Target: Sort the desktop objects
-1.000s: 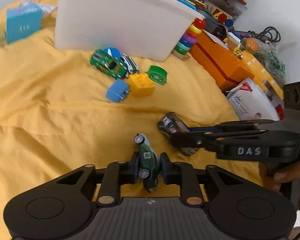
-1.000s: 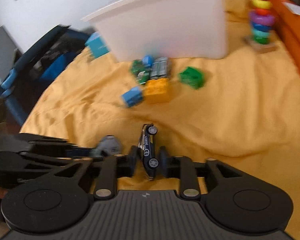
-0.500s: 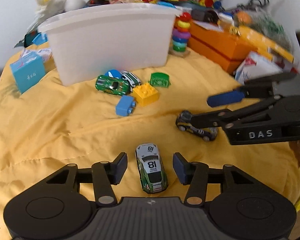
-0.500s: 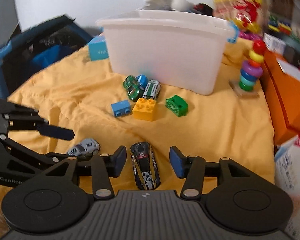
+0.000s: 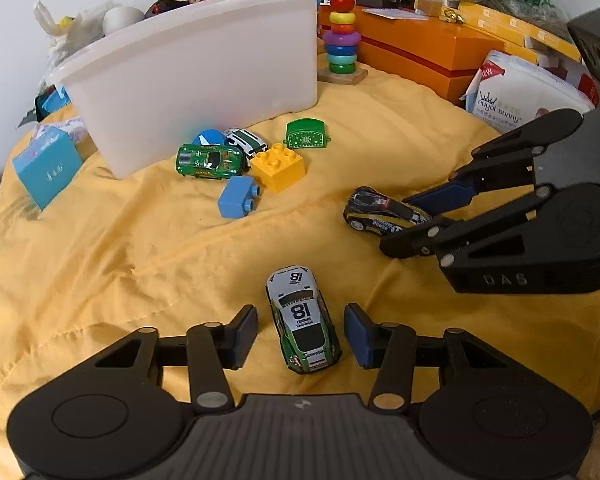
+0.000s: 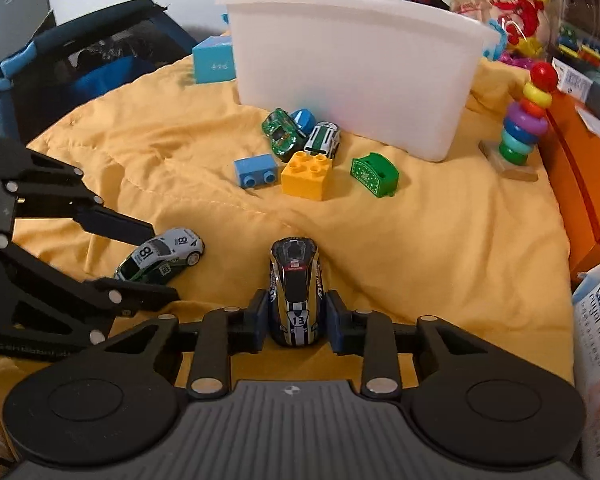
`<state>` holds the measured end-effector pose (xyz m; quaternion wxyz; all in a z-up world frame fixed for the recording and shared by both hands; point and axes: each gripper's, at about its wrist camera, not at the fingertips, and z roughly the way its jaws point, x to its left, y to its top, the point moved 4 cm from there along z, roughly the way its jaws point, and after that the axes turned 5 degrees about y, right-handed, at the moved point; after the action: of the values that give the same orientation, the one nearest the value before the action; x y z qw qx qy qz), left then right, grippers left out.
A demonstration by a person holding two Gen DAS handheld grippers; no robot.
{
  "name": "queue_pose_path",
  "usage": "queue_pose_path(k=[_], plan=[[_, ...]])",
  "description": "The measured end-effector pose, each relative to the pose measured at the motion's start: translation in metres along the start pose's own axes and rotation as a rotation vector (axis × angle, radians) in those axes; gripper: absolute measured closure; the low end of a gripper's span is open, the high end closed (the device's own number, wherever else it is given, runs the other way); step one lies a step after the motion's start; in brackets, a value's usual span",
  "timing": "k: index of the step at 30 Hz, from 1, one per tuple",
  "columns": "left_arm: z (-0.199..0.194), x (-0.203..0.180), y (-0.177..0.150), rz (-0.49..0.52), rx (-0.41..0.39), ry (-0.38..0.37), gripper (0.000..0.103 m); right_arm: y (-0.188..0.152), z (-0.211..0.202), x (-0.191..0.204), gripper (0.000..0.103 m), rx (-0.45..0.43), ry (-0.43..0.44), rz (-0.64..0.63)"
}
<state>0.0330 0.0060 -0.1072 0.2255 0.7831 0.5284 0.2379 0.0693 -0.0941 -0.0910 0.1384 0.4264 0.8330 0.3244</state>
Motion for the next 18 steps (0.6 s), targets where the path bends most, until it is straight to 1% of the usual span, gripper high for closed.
queue_pose_path(k=[1, 2, 5, 7, 9, 13, 18], plan=[[0.000, 0.001, 0.000, -0.012, 0.001, -0.014, 0.062, 0.000, 0.000, 0.001, 0.070, 0.000, -0.003, -0.011], [0.000, 0.001, 0.000, -0.021, -0.001, -0.023, 0.067, 0.000, 0.000, 0.002, 0.070, 0.000, -0.003, -0.012], [-0.002, 0.002, 0.002, -0.022, -0.010, -0.035, 0.068, 0.001, -0.004, 0.002, 0.070, 0.002, 0.004, -0.005], [-0.010, 0.005, 0.007, -0.046, -0.039, -0.057, 0.068, 0.006, -0.016, 0.003, 0.070, -0.034, 0.029, 0.017], [-0.021, 0.009, 0.016, -0.050, -0.082, -0.044, 0.068, 0.013, -0.028, 0.003, 0.070, -0.069, 0.037, 0.018], [-0.050, 0.019, 0.043, -0.042, -0.174, -0.013, 0.068, 0.034, -0.048, 0.001, 0.070, -0.145, -0.003, -0.019], [-0.076, 0.036, 0.087, -0.012, -0.292, 0.048, 0.068, 0.070, -0.071, -0.009, 0.070, -0.250, -0.046, -0.055]])
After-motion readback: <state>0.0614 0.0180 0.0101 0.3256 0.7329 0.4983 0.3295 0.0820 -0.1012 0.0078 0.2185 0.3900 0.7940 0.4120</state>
